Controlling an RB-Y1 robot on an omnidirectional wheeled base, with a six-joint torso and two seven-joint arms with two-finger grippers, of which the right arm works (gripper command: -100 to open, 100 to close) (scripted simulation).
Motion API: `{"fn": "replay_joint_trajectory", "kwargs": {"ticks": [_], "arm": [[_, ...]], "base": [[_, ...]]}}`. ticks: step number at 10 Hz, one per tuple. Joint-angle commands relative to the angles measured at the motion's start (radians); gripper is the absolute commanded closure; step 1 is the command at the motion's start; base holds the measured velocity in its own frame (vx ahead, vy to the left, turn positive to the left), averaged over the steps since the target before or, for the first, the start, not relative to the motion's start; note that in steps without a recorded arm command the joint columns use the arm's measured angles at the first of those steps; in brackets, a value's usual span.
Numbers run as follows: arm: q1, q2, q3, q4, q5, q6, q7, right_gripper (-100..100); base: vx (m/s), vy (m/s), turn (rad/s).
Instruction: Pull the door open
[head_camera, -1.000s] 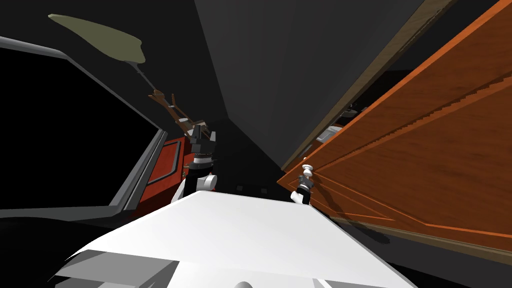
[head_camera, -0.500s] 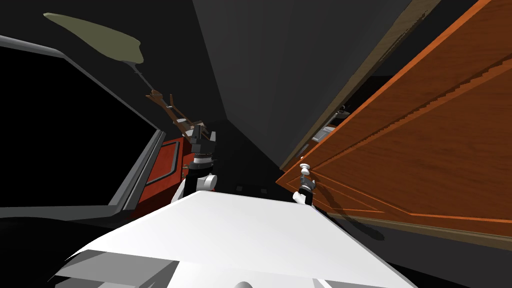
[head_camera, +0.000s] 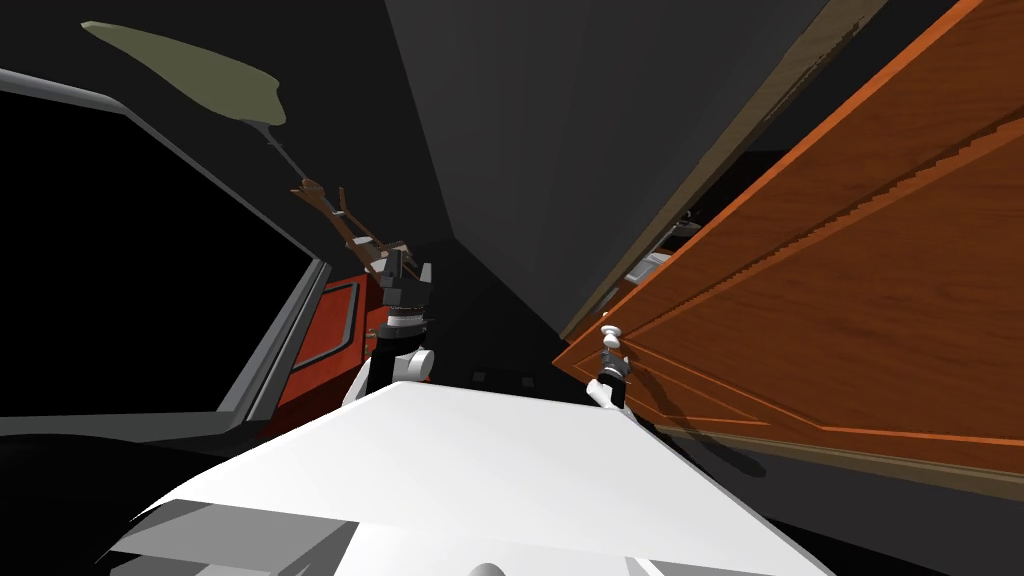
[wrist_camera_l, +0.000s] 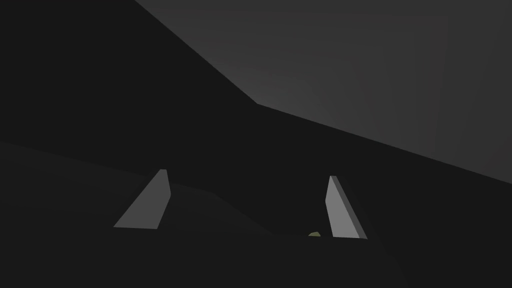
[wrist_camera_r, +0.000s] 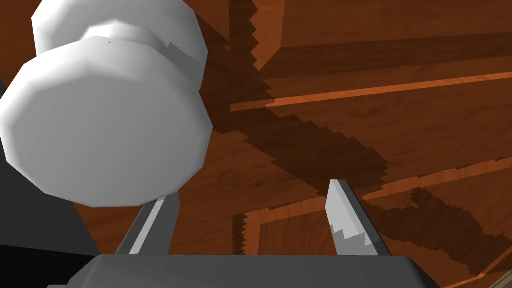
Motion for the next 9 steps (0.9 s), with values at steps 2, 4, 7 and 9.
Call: {"fn": "replay_joint_trajectory", "kwargs": {"ticks": [2, 4, 7, 9], "arm": [[-0.024, -0.006, 0.01, -0.032, -0.002, 0.023, -0.005, -100], [-0.024, -0.006, 0.01, -0.023, -0.002, 0.023, -0.005, -100], [-0.024, -0.006, 0.01, -0.025, -0.002, 0.023, -0.005, -100], [-0.038, -0.017, 0.009, -0.036, -0.007, 0.052, -0.004, -100]], "base": [[-0.01, 0.014, -0.015], [-0.01, 0.009, -0.001], [0.009, 0.013, 0.046], [-0.001, 0.031, -0.01]]}}
